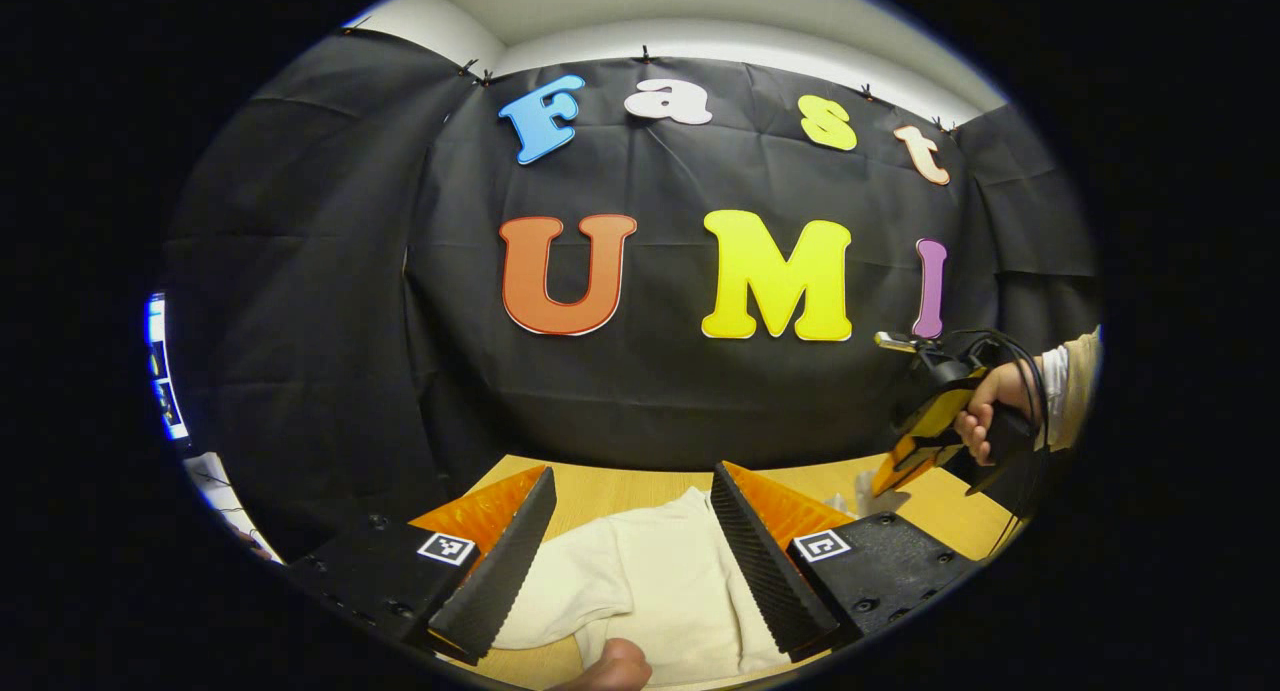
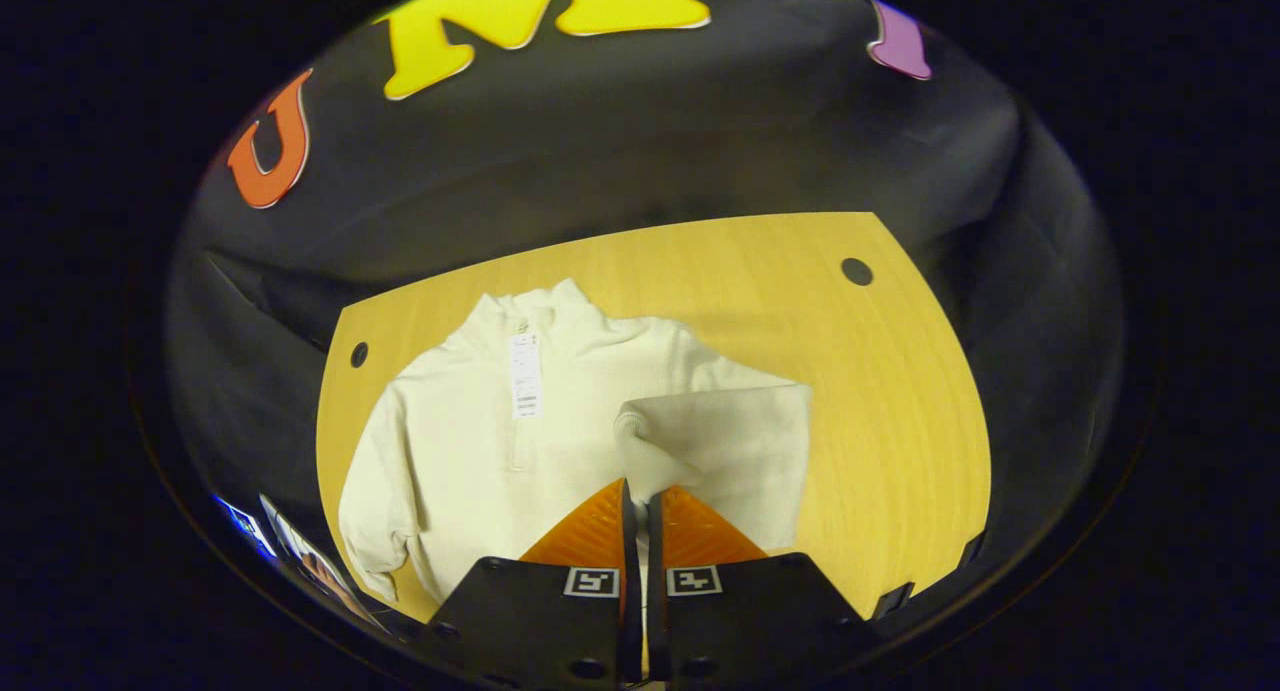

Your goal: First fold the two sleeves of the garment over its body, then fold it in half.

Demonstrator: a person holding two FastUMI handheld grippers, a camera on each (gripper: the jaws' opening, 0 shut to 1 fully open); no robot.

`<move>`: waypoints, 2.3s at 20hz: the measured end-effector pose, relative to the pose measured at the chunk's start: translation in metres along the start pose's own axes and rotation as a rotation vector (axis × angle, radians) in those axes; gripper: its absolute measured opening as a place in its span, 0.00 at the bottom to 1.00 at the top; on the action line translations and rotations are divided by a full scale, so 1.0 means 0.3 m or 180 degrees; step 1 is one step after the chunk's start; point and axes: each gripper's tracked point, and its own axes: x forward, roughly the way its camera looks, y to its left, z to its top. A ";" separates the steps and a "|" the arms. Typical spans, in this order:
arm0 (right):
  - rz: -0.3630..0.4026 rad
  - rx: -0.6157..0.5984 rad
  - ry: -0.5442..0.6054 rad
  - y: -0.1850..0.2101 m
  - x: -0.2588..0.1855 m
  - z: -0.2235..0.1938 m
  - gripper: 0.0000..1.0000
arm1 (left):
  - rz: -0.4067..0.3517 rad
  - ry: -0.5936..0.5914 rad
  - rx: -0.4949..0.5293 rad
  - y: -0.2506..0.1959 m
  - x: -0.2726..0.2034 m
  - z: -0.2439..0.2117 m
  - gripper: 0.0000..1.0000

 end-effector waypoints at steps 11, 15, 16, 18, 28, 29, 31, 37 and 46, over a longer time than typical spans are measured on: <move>0.0354 -0.0595 0.0134 0.571 0.187 -0.075 0.02 | -0.0012 -0.0251 -0.0027 0.066 -0.016 0.020 0.99; 0.0494 -0.0631 0.0141 0.738 0.268 -0.107 0.02 | 0.0012 -0.0186 -0.0087 0.082 -0.019 -0.015 0.99; 0.0501 -0.0671 0.0152 0.770 0.289 -0.119 0.02 | 0.0024 -0.0165 -0.0092 0.088 -0.021 -0.026 0.99; 0.0503 -0.0753 0.0212 0.840 0.331 -0.156 0.02 | 0.0042 -0.0136 -0.0087 0.098 -0.029 -0.043 0.99; 0.0750 -0.0901 0.0150 1.068 0.384 -0.219 0.06 | 0.0128 0.0081 -0.0114 0.130 -0.075 -0.114 0.99; 0.0831 -0.0894 0.0157 1.081 0.365 -0.218 0.16 | 0.0146 0.0095 -0.0115 0.134 -0.077 -0.116 0.99; 0.0889 -0.0893 0.0169 1.083 0.335 -0.223 0.19 | 0.0167 0.0108 -0.0111 0.137 -0.074 -0.118 0.99; 0.1096 -0.1026 0.0047 1.059 0.204 -0.191 0.41 | 0.0226 0.0136 -0.0042 0.142 -0.062 -0.118 0.99; 0.1141 -0.1281 -0.1124 0.884 -0.161 0.063 0.95 | 0.0831 0.0441 0.0055 0.372 -0.057 -0.208 0.99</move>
